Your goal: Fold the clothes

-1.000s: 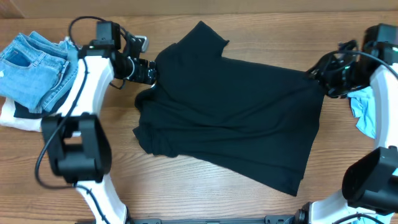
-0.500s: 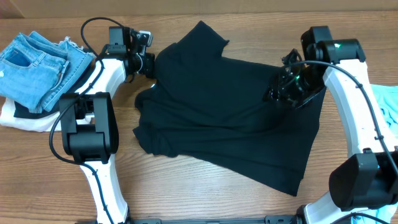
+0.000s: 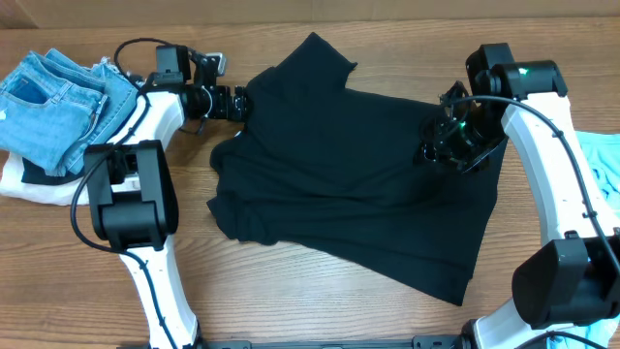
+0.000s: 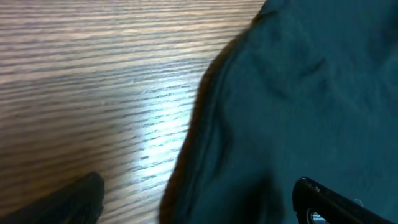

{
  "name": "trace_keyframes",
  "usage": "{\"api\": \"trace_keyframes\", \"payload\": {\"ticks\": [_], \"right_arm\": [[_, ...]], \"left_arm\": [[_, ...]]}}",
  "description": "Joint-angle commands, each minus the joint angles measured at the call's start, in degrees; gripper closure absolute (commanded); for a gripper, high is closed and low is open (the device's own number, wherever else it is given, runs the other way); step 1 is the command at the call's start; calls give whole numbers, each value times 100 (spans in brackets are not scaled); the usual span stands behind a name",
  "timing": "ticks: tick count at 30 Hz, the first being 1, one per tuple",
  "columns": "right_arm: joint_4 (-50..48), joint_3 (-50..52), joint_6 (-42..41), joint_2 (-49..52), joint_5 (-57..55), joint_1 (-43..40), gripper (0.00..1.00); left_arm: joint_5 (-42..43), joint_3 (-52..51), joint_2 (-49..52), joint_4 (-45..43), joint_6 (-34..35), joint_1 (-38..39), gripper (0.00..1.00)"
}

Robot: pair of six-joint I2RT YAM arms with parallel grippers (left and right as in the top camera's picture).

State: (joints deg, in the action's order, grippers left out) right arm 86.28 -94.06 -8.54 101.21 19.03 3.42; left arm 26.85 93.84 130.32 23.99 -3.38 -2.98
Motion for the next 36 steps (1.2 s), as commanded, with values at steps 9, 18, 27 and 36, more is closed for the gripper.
{"api": "trace_keyframes", "payload": {"ticks": [9, 18, 27, 36], "right_arm": [[-22, -39, 42, -22, -385, 22, 48], [-332, 951, -748, -15, -758, 20, 44], [-1287, 3143, -1255, -15, -232, 179, 55], [-1751, 3901, -2026, -15, -1650, 181, 37]], "left_arm": [[557, -68, 356, -111, 81, -17, 96], [562, 588, 28, -107, 1029, -1130, 96], [597, 608, -26, 74, 739, -1270, 96], [603, 608, -26, 149, 741, -1274, 96]]}}
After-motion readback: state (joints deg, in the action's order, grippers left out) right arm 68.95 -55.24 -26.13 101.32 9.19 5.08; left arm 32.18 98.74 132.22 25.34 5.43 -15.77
